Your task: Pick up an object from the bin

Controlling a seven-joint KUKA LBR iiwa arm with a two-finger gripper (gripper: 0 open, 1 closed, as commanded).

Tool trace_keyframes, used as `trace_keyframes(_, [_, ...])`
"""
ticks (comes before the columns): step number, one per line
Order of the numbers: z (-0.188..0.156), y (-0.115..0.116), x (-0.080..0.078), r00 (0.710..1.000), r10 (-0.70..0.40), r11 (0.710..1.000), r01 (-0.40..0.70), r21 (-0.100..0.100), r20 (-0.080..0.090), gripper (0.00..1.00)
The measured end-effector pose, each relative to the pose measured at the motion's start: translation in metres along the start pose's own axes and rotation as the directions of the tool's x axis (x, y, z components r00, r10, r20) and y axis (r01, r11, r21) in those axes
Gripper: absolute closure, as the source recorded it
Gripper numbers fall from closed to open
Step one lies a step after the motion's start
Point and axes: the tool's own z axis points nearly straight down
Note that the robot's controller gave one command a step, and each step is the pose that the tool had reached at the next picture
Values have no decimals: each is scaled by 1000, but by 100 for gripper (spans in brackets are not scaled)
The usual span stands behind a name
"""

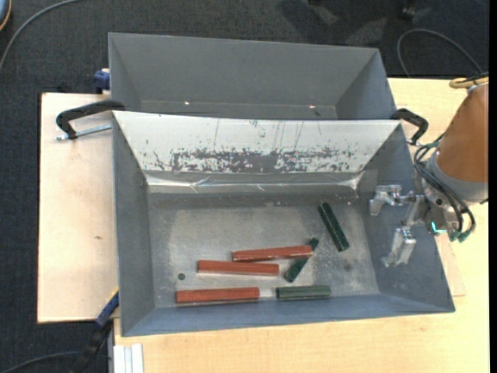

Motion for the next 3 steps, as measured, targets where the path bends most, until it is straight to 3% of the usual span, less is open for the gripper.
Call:
trace_keyframes(1, [96,47,-20,987,-162,987,162,0,6,0])
trace_keyframes(2, [94,115,6,932,-362,932,362,1,6,0])
trace_keyframes(3, [94,169,17,914,-407,914,407,4,7,0])
